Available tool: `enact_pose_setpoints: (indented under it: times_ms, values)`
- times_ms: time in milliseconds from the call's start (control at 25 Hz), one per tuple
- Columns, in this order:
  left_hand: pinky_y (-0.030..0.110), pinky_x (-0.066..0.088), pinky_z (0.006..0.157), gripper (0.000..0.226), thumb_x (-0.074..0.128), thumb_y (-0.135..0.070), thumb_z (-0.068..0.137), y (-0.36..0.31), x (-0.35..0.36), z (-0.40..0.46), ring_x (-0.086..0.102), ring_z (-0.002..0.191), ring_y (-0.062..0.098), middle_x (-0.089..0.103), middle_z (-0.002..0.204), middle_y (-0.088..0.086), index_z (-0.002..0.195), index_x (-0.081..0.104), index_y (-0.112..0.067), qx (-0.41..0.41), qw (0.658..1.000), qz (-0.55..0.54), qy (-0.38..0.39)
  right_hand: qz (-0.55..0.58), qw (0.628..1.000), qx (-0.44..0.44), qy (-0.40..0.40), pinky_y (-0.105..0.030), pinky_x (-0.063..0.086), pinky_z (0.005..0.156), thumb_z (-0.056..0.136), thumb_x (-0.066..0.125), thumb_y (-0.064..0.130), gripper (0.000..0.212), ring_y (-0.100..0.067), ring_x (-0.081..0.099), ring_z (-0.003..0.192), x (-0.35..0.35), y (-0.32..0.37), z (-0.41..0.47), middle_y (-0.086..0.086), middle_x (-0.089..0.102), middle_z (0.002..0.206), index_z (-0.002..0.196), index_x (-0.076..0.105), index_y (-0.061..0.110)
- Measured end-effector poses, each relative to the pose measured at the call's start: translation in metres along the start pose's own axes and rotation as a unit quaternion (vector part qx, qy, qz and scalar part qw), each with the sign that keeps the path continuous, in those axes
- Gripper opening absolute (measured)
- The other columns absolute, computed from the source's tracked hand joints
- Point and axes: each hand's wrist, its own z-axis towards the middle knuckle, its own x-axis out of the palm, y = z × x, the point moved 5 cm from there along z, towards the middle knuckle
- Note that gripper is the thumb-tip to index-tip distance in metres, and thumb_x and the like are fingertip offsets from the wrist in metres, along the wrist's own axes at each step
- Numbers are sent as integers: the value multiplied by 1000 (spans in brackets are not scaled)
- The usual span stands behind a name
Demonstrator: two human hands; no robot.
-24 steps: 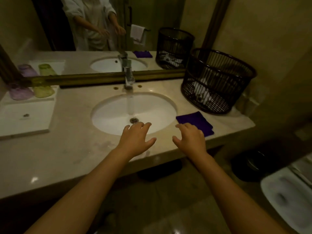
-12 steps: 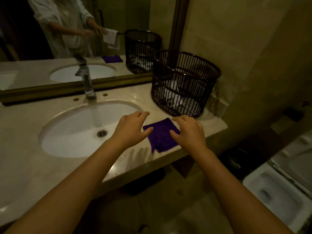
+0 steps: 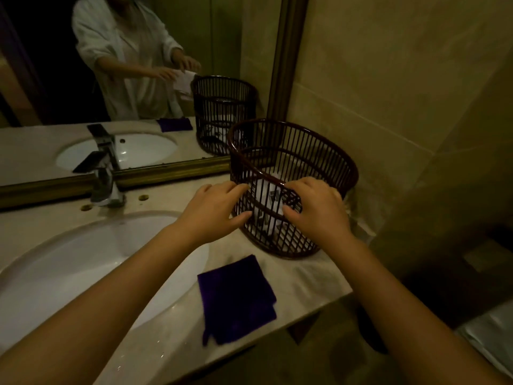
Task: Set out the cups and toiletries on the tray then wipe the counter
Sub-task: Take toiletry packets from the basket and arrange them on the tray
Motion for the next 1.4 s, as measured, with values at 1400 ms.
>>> enact_pose_setpoints:
  times_ms: [1400]
  values:
    - [39, 25, 114, 54, 30, -57, 91, 22, 73, 94, 22, 143, 22, 36, 146, -2, 130, 44, -23, -70, 968, -205, -129, 168, 780, 232, 556, -26, 45, 46, 76, 72, 20, 33, -15, 60, 65, 296, -129, 177, -5, 61, 74, 101, 59, 4]
